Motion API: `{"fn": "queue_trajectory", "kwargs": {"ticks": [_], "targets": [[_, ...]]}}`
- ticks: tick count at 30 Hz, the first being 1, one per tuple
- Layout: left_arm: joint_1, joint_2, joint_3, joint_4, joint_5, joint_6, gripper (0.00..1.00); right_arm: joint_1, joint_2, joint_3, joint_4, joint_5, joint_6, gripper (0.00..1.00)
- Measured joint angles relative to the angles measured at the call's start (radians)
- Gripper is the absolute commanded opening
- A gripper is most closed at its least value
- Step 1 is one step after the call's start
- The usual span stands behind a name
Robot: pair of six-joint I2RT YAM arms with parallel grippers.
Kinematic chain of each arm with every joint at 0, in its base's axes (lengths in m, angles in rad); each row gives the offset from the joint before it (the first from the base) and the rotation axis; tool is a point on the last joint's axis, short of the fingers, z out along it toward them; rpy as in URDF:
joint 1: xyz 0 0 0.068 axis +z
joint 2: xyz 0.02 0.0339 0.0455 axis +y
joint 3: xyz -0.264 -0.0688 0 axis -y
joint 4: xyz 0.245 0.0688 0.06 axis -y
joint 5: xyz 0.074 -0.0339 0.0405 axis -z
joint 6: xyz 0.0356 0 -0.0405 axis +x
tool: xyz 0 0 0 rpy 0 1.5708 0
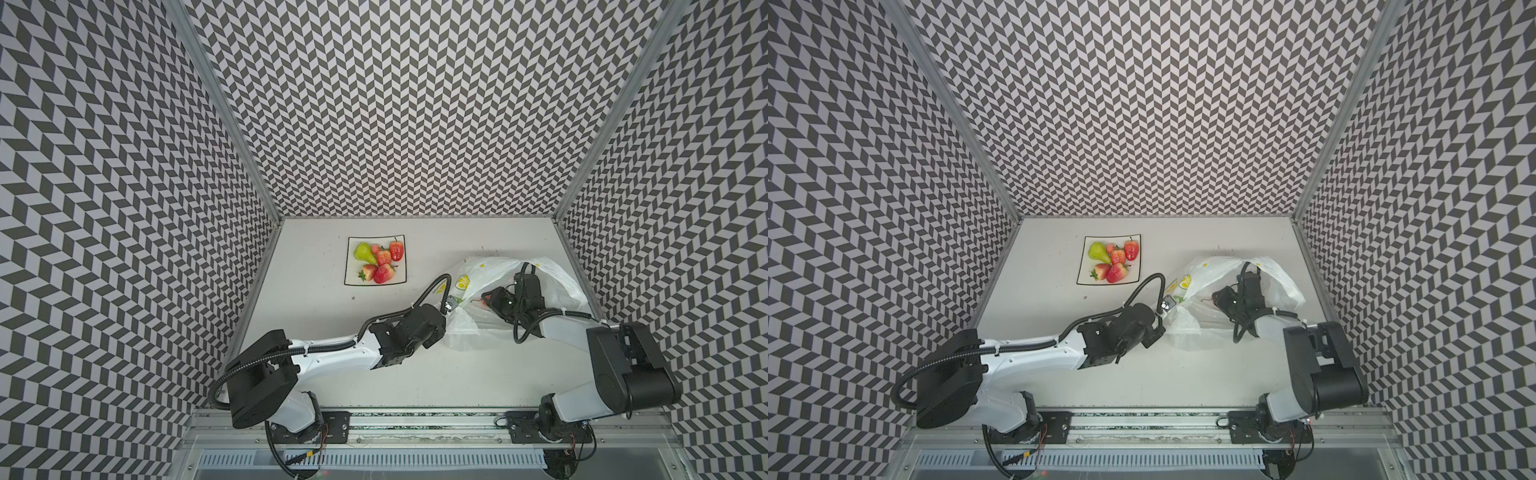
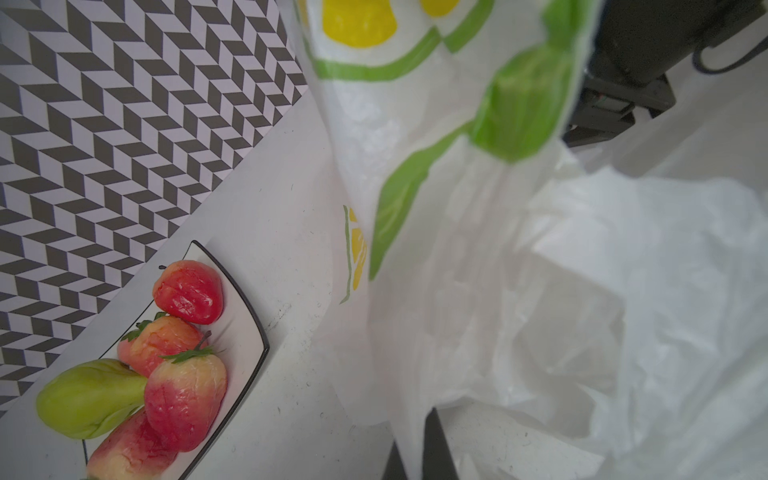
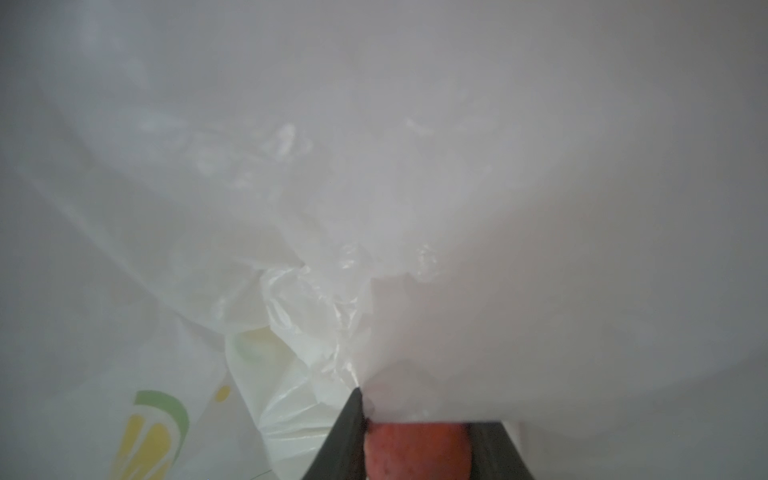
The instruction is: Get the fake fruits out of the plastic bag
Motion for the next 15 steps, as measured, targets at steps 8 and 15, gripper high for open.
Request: {"fn": "queue_trajectory", "kwargs": {"ticks": [8, 15], "targets": [[0.030, 0.031, 0.000, 0.016, -0.026, 0.005, 0.00, -0.004, -0.222, 0.000, -0.002, -0.080, -0.013, 0.26], [0.077, 0.069, 0.027, 0.039, -0.061, 0.026, 0.00, -0.019, -0.269, -0.002, -0.089, -0.094, -0.016, 0.26]]}}
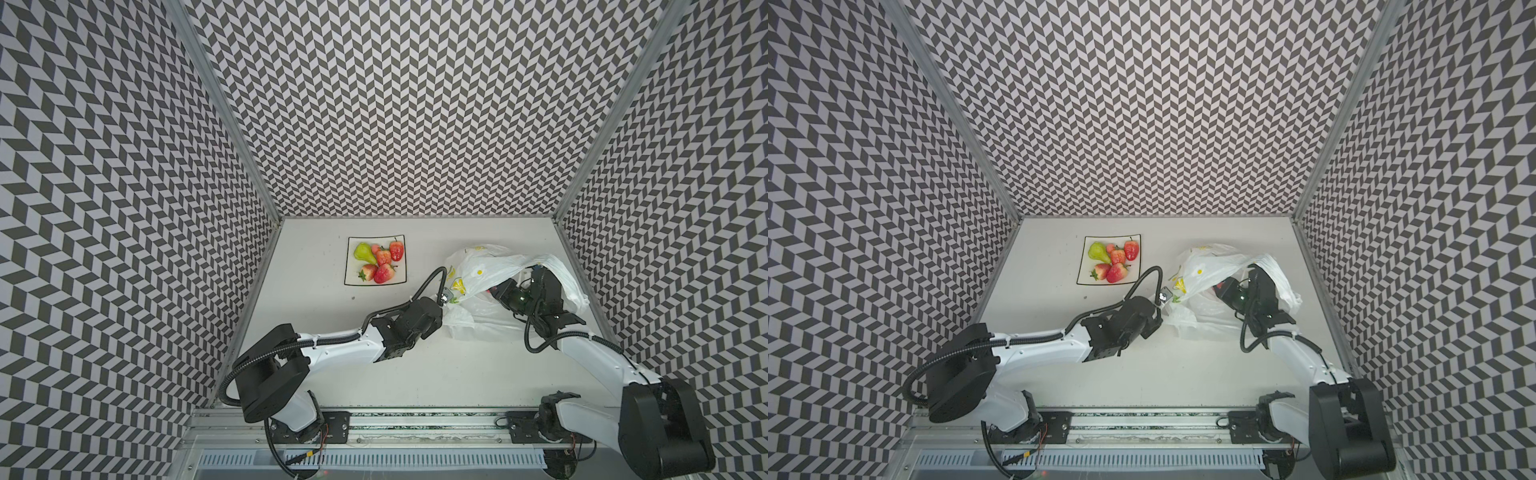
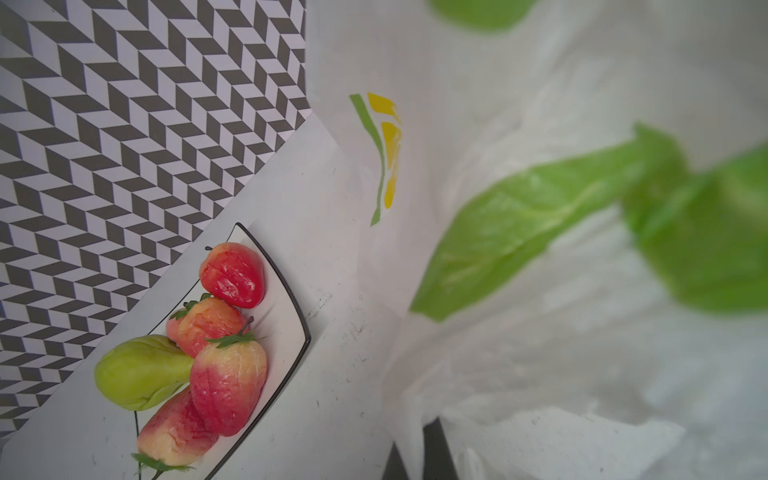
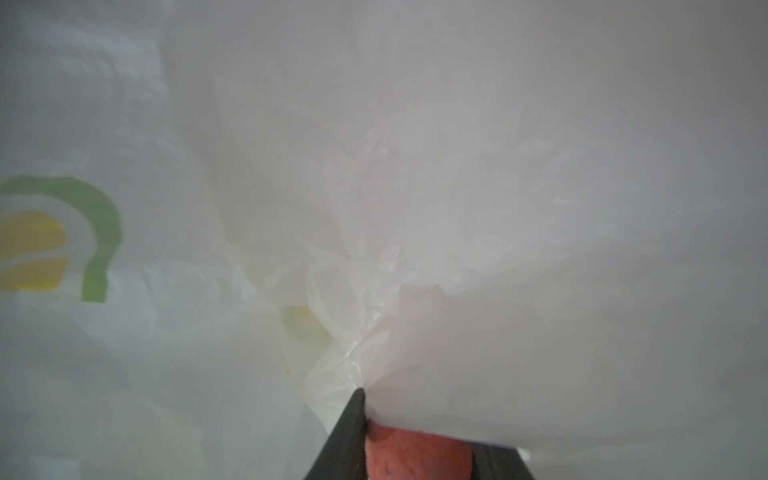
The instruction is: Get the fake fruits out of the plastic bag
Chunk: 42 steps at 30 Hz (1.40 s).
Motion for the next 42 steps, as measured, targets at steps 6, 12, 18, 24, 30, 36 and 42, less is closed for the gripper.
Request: {"fn": "queue_trajectory", "kwargs": {"ticks": [6, 12, 18, 24, 30, 36, 42], "targets": [[0.046, 0.101, 0.080, 0.011, -0.013, 0.018, 0.00, -0.006, 0.000, -0.024, -0.037, -0.026, 0.023, 0.26], [0.044, 0.114, 0.108, 0.005, -0.008, 0.013, 0.55, -0.006, 0.022, -0.033, -0.006, -0.020, 0.076, 0.26], [-0.035, -0.114, 0.029, 0.023, 0.018, 0.024, 1.00, -0.006, 0.093, -0.052, 0.068, -0.001, 0.148, 0.26], [-0.090, -0.302, 0.007, 0.017, 0.073, 0.012, 1.00, -0.006, 0.133, -0.055, 0.114, 0.021, 0.204, 0.27], [-0.158, -0.399, 0.010, -0.002, 0.138, 0.026, 0.88, -0.006, 0.153, -0.055, 0.139, 0.044, 0.228, 0.27], [-0.196, -0.233, 0.123, 0.049, 0.282, 0.093, 0.60, -0.006, 0.163, -0.055, 0.153, 0.048, 0.236, 0.27], [-0.159, 0.037, 0.251, 0.102, 0.373, 0.148, 0.46, -0.005, 0.163, -0.060, 0.156, 0.046, 0.246, 0.27]]}}
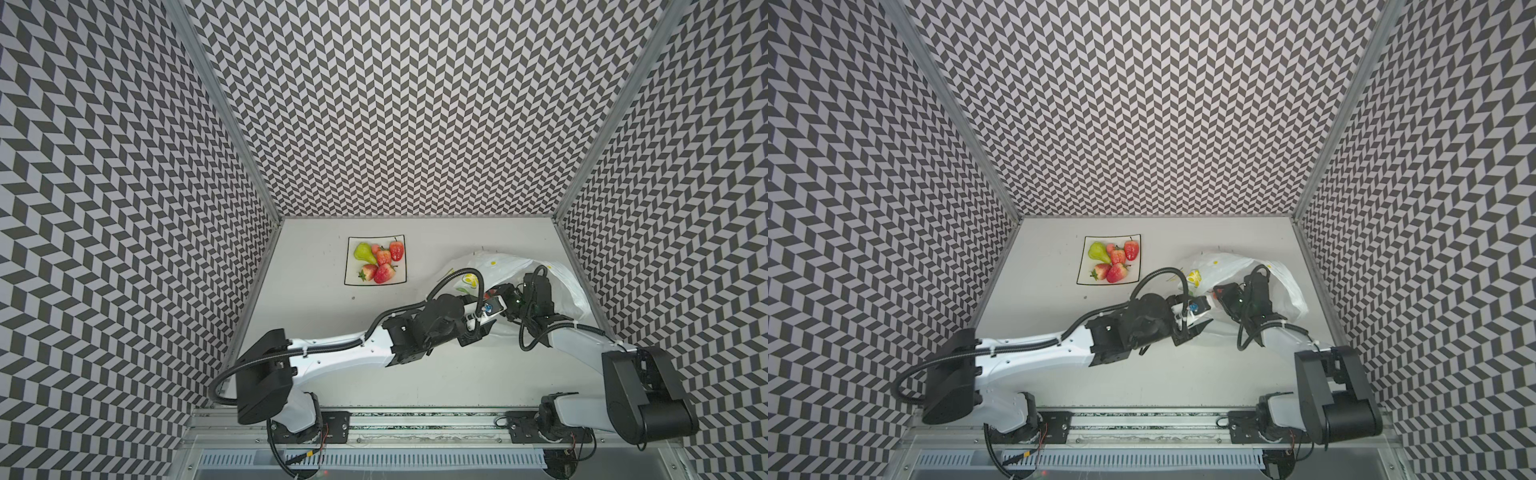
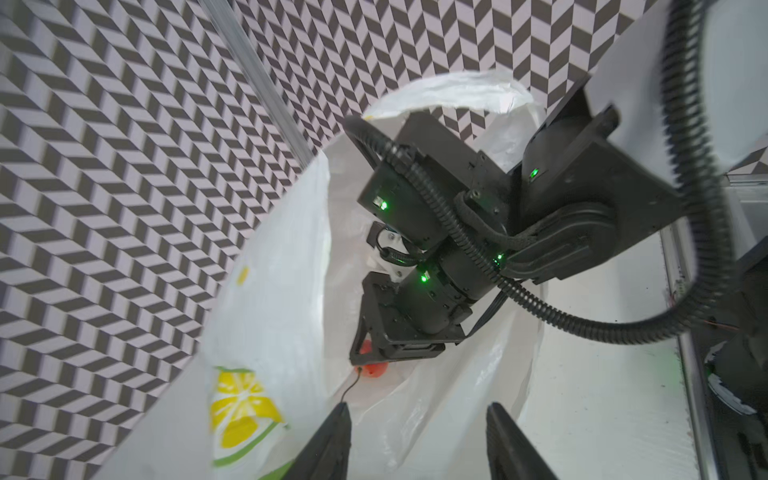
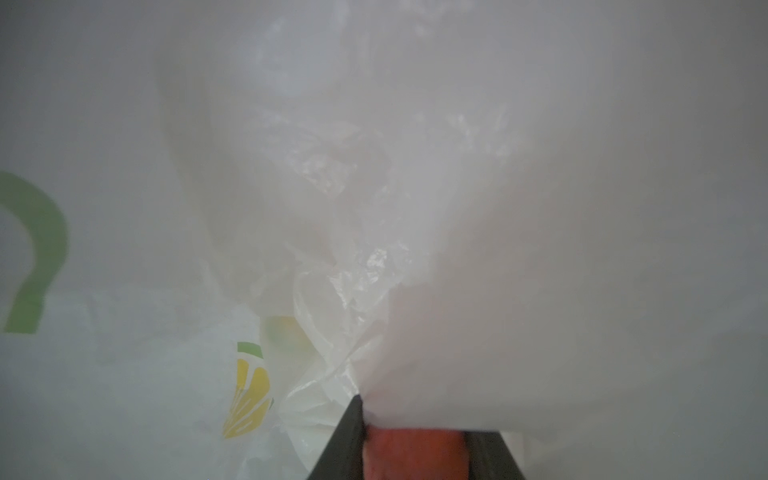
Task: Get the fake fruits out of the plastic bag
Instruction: 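Reach the left gripper into the bag and grasp the red apple by its stem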
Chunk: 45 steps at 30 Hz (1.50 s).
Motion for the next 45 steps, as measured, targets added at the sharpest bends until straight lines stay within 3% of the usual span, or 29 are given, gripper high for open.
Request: {"fn": "queue_trajectory", "kwargs": {"ticks": [5, 8, 18, 26, 45], "targets": [[0.048, 0.160, 0.074, 0.027, 0.069, 0.030, 0.31, 0.000, 0.000, 0.000, -0.003, -0.005, 0.003, 0.27], [0.084, 0.213, 0.085, 0.039, 0.099, 0.035, 0.28, 0.000, -0.006, 0.000, -0.010, -0.007, 0.002, 0.28], [0.189, 0.304, 0.086, 0.074, 0.089, 0.090, 0.29, 0.001, -0.053, 0.006, -0.074, -0.049, -0.027, 0.28], [0.215, 0.337, 0.087, 0.105, 0.115, 0.138, 0.38, 0.001, -0.099, 0.012, -0.124, -0.069, -0.045, 0.28], [0.209, 0.412, 0.123, 0.118, 0.115, 0.164, 0.26, 0.001, -0.114, 0.019, -0.139, -0.092, -0.050, 0.28]]}}
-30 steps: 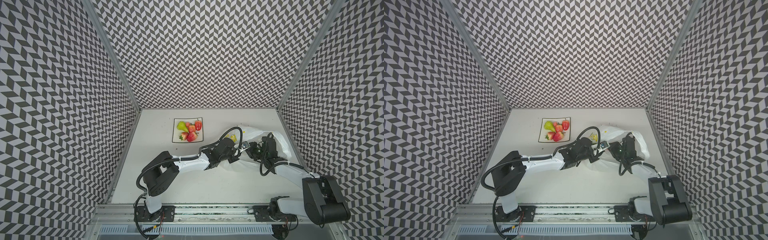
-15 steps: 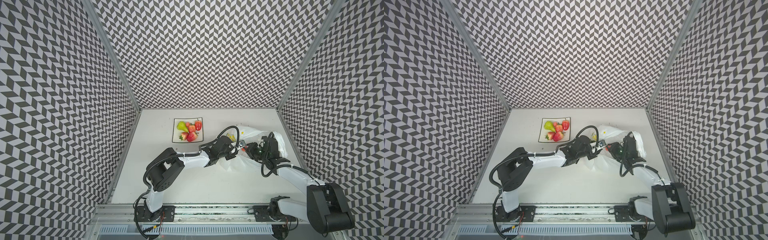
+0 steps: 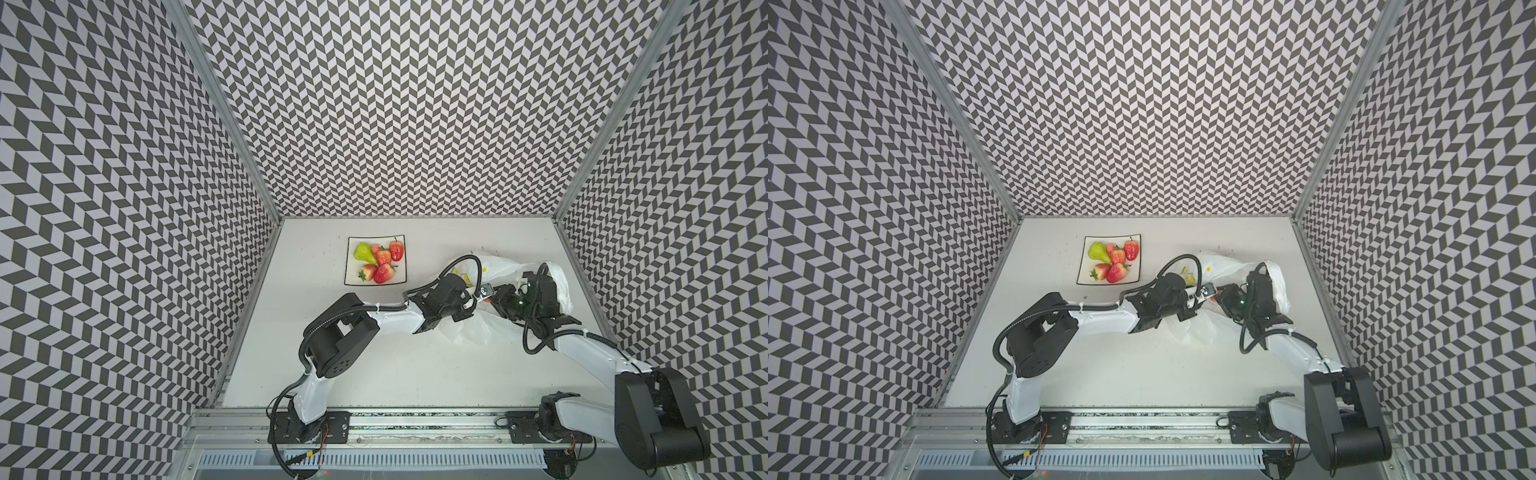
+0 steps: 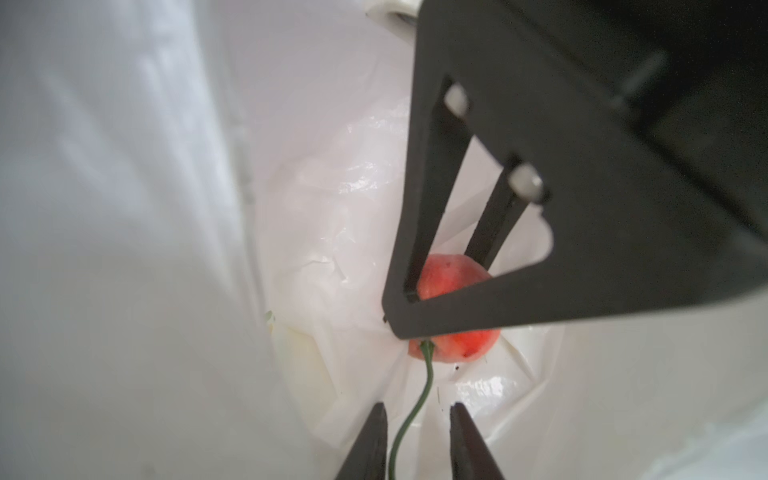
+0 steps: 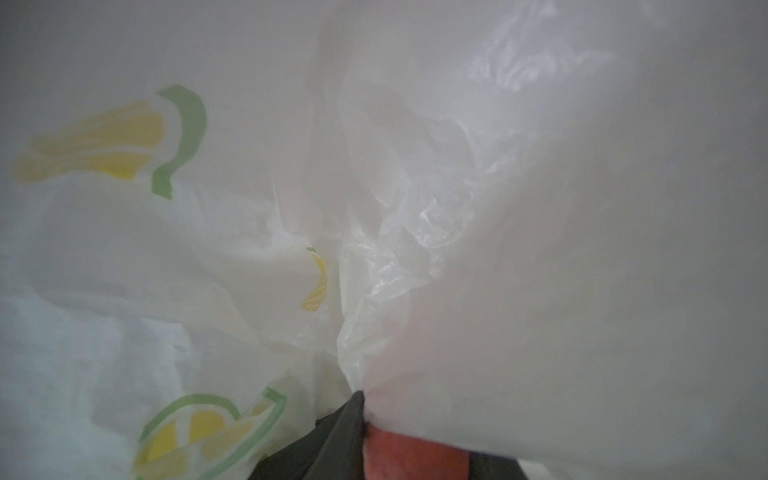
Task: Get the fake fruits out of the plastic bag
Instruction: 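Reach the left gripper into the bag and grasp the red apple by its stem, then carry the red apple to the plate with the left while the right releases the bag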
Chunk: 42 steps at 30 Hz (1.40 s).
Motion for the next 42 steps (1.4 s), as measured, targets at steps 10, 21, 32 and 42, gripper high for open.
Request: {"fn": "queue_trajectory", "kwargs": {"ticks": [10, 21, 32, 42], "targets": [[-0.022, 0.000, 0.002, 0.000, -0.005, 0.005, 0.10, 0.000, 0.000, 0.000, 0.000, -0.001, 0.000, 0.32], [-0.070, -0.037, -0.005, 0.002, -0.079, 0.021, 0.00, 0.000, 0.000, 0.010, -0.026, 0.042, -0.005, 0.99], [-0.187, -0.301, -0.153, 0.002, -0.152, 0.104, 0.00, -0.010, 0.056, 0.100, -0.026, 0.087, -0.024, 1.00], [-0.280, -0.695, -0.345, -0.014, -0.246, 0.035, 0.00, -0.019, 0.048, 0.102, -0.072, 0.130, -0.027, 0.99]]}}
